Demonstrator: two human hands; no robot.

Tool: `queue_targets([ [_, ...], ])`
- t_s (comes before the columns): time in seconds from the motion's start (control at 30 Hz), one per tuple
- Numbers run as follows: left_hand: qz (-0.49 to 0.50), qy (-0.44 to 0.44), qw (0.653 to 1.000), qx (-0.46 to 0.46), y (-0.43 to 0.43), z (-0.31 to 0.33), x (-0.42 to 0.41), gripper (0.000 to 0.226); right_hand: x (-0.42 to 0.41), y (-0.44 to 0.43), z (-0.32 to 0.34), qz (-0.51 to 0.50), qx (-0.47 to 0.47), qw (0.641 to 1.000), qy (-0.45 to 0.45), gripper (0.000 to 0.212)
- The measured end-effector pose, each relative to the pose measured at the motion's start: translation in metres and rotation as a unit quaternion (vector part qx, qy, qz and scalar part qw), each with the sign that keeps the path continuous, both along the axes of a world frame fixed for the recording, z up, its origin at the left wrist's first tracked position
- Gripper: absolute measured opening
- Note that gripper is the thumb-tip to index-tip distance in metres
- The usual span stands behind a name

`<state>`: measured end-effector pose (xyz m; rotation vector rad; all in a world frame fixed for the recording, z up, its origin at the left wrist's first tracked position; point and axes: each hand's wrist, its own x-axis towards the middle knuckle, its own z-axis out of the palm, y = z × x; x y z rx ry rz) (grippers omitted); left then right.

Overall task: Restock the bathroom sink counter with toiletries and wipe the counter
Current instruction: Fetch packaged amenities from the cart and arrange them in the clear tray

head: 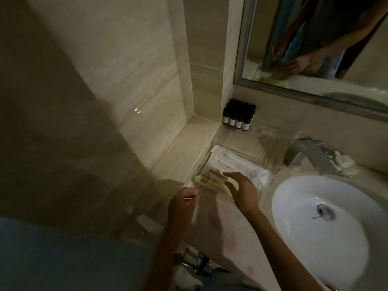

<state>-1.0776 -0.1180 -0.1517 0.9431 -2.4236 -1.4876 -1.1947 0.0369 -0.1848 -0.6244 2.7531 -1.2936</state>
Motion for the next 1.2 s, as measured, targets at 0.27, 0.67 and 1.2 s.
queue_targets([
  [0.27, -0.021, -0.01, 1.0, -0.008, 0.014, 0.007, 0.045, 0.017, 0.087, 0.019, 0.02, 0.038, -0.01, 0.998, -0.04, 0.019],
  [0.67, -0.05, -0.043, 0.997, -0.036, 0.048, 0.025, 0.119, 0.02, 0.169, 0.045, 0.033, 0.033, 0.012, 0.999, -0.04, 0.017],
  [1.2, 0.262, -0.024, 0.962, -0.068, 0.038, 0.045, 0.235, 0.019, 0.207, -0.048, 0.06, 0.367, 0.007, 0.929, -0.032, 0.021],
])
